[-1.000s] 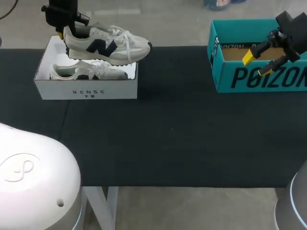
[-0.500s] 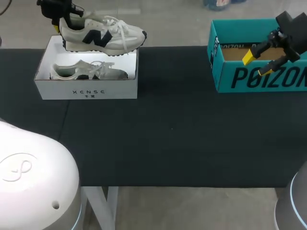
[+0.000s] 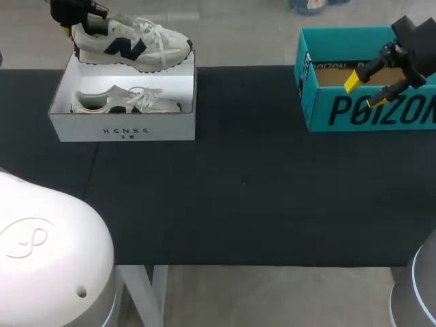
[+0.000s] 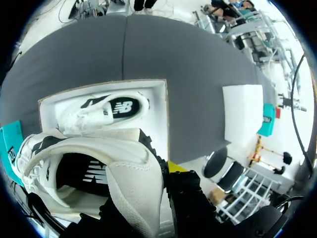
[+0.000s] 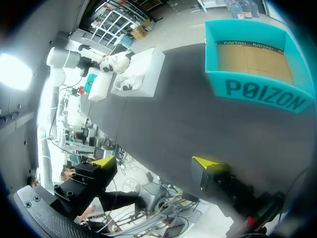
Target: Take the shoe out of the shoebox, open the shoe tongue, remove and reinsert the insole, then place the shoe into the shoebox
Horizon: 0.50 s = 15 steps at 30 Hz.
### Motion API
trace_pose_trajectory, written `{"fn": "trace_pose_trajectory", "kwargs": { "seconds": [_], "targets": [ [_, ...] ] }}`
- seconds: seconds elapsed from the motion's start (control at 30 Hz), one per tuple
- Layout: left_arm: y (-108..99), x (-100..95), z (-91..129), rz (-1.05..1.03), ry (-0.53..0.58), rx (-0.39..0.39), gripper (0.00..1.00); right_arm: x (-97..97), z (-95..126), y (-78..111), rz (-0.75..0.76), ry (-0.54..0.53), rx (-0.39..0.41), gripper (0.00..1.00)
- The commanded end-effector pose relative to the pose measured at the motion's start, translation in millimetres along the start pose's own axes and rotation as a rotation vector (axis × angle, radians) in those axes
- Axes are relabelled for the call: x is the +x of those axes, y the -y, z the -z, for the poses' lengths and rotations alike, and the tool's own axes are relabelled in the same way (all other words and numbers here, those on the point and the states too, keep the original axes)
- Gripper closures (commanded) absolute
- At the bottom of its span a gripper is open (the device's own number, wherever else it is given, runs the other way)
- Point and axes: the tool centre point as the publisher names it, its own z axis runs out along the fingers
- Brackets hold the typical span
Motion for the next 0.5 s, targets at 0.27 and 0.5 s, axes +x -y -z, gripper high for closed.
{"fn": "trace_pose_trajectory", "kwargs": {
  "seconds": [0.27, 0.5],
  "targets": [
    [-33.3, 18.4, -55.6, 0.054, -0.025, -0.006, 1.00, -0.4, -0.7, -0.6, 0.000, 0.002, 0.001, 0.00],
    [-47.1, 21.7, -75.4, 0.073, -0.039, 0.013, 1.00, -0.4, -0.7, -0.6, 0.000, 0.002, 0.001, 0.00]
  ]
}}
